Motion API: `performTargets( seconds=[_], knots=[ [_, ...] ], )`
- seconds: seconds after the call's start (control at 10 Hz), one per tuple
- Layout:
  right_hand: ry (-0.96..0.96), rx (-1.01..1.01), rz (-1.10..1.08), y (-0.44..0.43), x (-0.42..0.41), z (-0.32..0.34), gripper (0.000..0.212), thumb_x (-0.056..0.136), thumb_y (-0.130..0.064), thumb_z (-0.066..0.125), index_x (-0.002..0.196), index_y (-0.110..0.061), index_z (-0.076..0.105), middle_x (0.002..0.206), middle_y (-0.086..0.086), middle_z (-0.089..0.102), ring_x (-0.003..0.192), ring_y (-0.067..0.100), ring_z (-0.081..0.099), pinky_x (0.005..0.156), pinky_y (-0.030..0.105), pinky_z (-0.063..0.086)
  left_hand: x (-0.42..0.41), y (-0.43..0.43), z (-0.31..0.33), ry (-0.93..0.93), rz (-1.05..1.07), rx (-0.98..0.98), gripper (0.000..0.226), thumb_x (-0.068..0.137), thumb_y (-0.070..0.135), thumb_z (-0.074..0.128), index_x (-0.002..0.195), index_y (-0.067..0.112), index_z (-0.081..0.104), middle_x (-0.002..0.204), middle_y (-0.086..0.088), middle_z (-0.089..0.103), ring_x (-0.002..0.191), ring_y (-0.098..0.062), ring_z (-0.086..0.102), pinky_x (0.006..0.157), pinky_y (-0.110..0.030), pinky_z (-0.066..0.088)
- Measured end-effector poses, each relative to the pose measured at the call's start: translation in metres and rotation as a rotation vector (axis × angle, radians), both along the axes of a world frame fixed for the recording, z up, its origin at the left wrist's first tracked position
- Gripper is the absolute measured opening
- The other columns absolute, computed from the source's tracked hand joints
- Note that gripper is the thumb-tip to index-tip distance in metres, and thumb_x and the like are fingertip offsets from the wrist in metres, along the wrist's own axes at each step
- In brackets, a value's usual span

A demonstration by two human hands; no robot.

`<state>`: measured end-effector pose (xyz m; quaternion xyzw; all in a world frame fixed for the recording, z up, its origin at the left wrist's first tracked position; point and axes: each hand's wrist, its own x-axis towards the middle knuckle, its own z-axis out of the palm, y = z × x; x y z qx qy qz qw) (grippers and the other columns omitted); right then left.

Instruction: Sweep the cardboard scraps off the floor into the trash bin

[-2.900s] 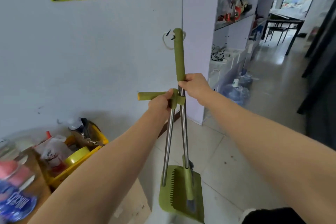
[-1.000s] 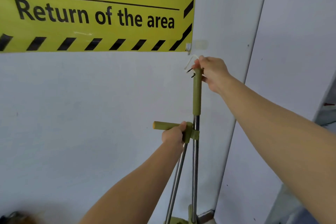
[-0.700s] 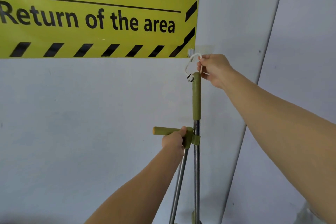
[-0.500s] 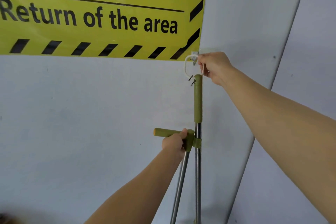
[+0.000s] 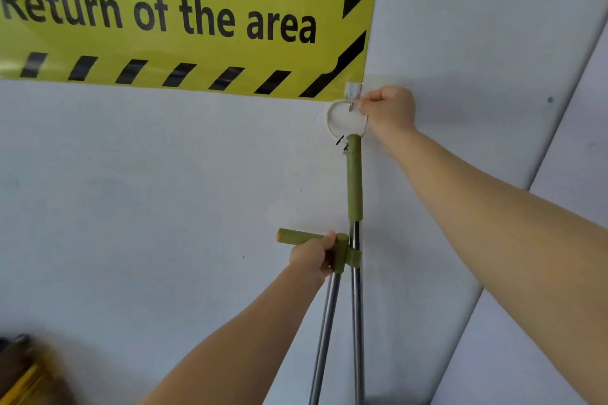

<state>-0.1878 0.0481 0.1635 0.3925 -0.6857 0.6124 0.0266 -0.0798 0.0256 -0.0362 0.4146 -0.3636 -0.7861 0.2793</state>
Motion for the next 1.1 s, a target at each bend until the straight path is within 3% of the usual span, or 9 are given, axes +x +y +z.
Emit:
performTargets(
  seconds=[0.1,0.3,0.5,0.6,0.7,0.8,0.9,1.0,1.1],
  knots=[
    [0.004,0.019,0.003,-0.001,-0.004,-0.014,0.015,0.083,-0.007,0.065,0.097,-0.003,0.072,0.084,0.002,0.062,0.080,0.012,0.057,0.071,0.020,0.042,-0.003,-0.001,-0.008,-0.021,0.016,0.000,0.025,0.086,0.011,0.069,0.107,-0.002,0.065,0.105,-0.015,0.069,0.094,-0.029,0.066,0.073,-0.041,0.053],
    [-0.003,0.000,0.028,-0.003,-0.005,-0.038,0.014,0.083,-0.007,0.065,0.093,-0.002,0.073,0.082,0.001,0.062,0.081,0.013,0.057,0.073,0.021,0.043,-0.007,0.001,-0.028,-0.069,0.054,0.028,0.028,0.086,0.011,0.069,0.110,-0.003,0.064,0.104,-0.014,0.070,0.094,-0.029,0.067,0.076,-0.042,0.054],
    [-0.094,-0.015,0.073,-0.001,-0.007,-0.062,0.008,0.079,-0.006,0.062,0.077,-0.010,0.069,0.065,-0.004,0.060,0.064,0.011,0.055,0.066,0.022,0.044,-0.003,0.005,-0.049,-0.098,0.076,0.047,0.029,0.085,0.013,0.070,0.109,-0.003,0.064,0.106,-0.015,0.070,0.097,-0.029,0.067,0.082,-0.041,0.055],
    [-0.122,-0.036,0.101,0.005,-0.003,-0.069,0.017,0.079,-0.006,0.060,0.066,-0.015,0.063,0.059,-0.006,0.057,0.056,0.006,0.050,0.058,0.018,0.042,0.000,0.009,-0.051,-0.100,0.070,0.042,0.029,0.086,0.014,0.069,0.110,-0.002,0.064,0.108,-0.014,0.070,0.100,-0.029,0.067,0.086,-0.042,0.055],
    [-0.136,-0.097,0.081,0.012,0.004,-0.074,0.022,0.082,-0.003,0.054,0.067,-0.018,0.059,0.064,-0.003,0.059,0.061,0.011,0.055,0.061,0.019,0.044,0.003,0.009,-0.051,-0.100,0.057,0.034,0.019,0.089,0.014,0.066,0.102,0.000,0.065,0.105,-0.013,0.070,0.105,-0.029,0.066,0.092,-0.045,0.053],
    [-0.163,-0.131,0.054,0.022,0.012,-0.077,0.028,0.086,-0.005,0.049,0.066,-0.023,0.056,0.068,-0.001,0.059,0.074,0.018,0.060,0.068,0.026,0.047,0.009,0.014,-0.042,-0.167,0.065,0.007,0.025,0.090,0.018,0.065,0.108,0.000,0.061,0.110,-0.015,0.066,0.111,-0.027,0.062,0.098,-0.042,0.050],
    [-0.124,-0.140,0.099,0.033,0.030,-0.081,0.026,0.090,-0.007,0.046,0.071,-0.021,0.056,0.072,-0.001,0.059,0.074,0.017,0.057,0.067,0.026,0.048,0.020,0.019,-0.033,-0.264,0.028,-0.084,0.032,0.089,0.025,0.066,0.111,0.004,0.056,0.099,-0.009,0.058,0.102,-0.023,0.059,0.086,-0.033,0.046],
    [-0.143,-0.177,0.155,0.046,0.055,-0.085,0.016,0.091,-0.009,0.049,0.082,-0.013,0.061,0.071,-0.002,0.058,0.069,0.013,0.054,0.064,0.022,0.047,0.037,0.030,-0.012,-0.288,0.004,-0.156,0.022,0.088,0.022,0.065,0.098,0.008,0.051,0.076,-0.001,0.044,0.064,-0.015,0.043,0.068,-0.028,0.042],
    [-0.189,-0.207,0.191,0.053,0.078,-0.096,0.013,0.091,-0.013,0.052,0.084,-0.009,0.062,0.070,0.001,0.056,0.068,0.014,0.051,0.067,0.028,0.044,0.057,0.032,0.010,-0.245,0.096,-0.347,0.025,0.087,0.024,0.066,0.095,0.006,0.051,0.078,-0.005,0.048,0.067,-0.019,0.046,0.063,-0.028,0.042]
  ],
)
